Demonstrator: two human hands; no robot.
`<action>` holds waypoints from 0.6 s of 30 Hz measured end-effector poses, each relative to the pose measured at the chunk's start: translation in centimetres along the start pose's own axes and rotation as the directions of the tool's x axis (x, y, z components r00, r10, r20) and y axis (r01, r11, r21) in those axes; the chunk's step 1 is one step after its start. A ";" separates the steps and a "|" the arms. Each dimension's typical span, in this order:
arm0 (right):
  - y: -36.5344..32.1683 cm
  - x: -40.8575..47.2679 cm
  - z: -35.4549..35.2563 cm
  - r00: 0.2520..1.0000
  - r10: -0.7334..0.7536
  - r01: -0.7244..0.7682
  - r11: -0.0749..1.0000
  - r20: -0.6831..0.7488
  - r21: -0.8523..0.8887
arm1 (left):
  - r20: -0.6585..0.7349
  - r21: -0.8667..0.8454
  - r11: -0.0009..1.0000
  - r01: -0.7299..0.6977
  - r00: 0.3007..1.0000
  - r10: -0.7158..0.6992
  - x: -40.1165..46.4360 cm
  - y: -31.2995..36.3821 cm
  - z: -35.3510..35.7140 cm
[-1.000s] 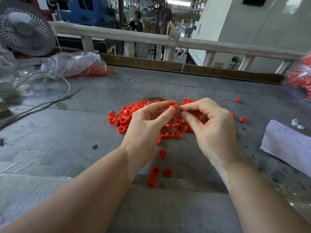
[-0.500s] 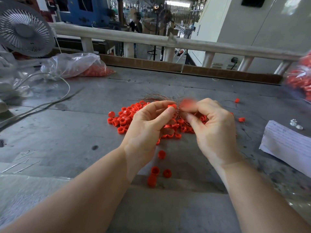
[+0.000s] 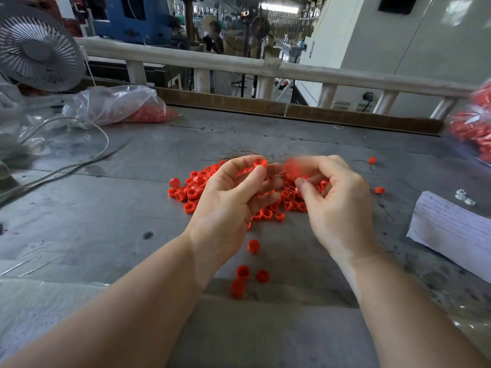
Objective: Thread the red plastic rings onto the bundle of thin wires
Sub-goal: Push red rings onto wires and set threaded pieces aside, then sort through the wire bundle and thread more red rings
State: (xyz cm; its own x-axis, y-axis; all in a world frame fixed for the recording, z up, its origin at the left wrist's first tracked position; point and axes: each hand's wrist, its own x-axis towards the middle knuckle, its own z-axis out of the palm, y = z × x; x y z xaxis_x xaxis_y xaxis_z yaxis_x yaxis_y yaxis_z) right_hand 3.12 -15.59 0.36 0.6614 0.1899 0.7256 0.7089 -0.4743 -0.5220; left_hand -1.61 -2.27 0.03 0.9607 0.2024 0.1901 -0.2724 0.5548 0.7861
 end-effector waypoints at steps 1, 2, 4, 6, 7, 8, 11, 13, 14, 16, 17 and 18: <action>-0.1 0.0 0.0 1.000 -0.004 0.004 1.000 -0.001 0.010 | 0.004 0.022 1.000 -0.012 1.000 0.012 0.0 0.0 0.0; -0.2 0.0 -0.1 1.000 -0.014 0.014 1.000 -0.003 0.022 | 0.008 0.050 0.998 -0.024 1.000 0.023 0.0 0.0 0.0; -0.5 0.0 -0.1 0.999 -0.035 0.035 0.998 0.001 0.047 | 0.007 0.131 0.990 -0.044 0.999 0.044 -0.1 -0.1 -0.1; -0.8 -0.1 -0.2 0.999 -0.042 0.040 0.996 0.025 0.082 | -0.001 0.226 0.972 -0.064 0.998 0.066 -0.1 -0.3 -0.2; -0.9 -0.1 -0.1 0.998 -0.039 0.034 0.993 0.044 0.111 | -0.002 0.258 0.964 -0.072 0.997 0.075 -0.1 -0.4 -0.2; -1.0 0.0 -0.1 0.997 -0.031 0.022 0.990 0.064 0.141 | -0.001 0.275 0.958 -0.076 0.997 0.080 -0.1 -0.4 -0.2; -0.9 -0.1 0.1 0.993 0.000 -0.022 0.983 0.122 0.184 | 0.009 0.293 0.952 -0.087 0.996 0.089 -0.2 -0.3 0.0; -0.8 -0.1 0.2 0.991 0.002 -0.026 0.984 0.137 0.176 | 0.009 0.311 0.946 -0.091 0.996 0.093 -0.2 -0.4 0.2; -0.7 -0.1 0.2 0.991 -0.001 -0.021 0.986 0.132 0.168 | 0.001 0.314 0.945 -0.087 0.996 0.091 -0.2 -0.4 0.2; -0.7 0.0 0.1 0.994 -0.005 -0.011 0.990 0.114 0.139 | -0.038 0.293 0.954 -0.061 0.996 0.075 -0.1 -0.4 0.1; -0.7 0.0 0.0 0.995 -0.007 -0.004 0.994 0.097 0.111 | -0.065 0.273 0.961 -0.046 0.996 0.066 0.0 -0.3 0.1; -0.6 0.0 0.0 0.997 -0.011 0.005 0.997 0.077 0.074 | -0.093 0.249 0.968 -0.033 0.994 0.058 0.0 -0.2 0.0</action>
State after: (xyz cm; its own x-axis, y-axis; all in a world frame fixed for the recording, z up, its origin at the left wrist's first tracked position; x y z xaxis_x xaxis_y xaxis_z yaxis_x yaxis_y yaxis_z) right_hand 2.65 -15.31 0.70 0.6703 0.2607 0.6948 0.7287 -0.4079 -0.5501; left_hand -1.49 -2.42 -0.12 0.9341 0.3085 0.1797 -0.2822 0.3296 0.9010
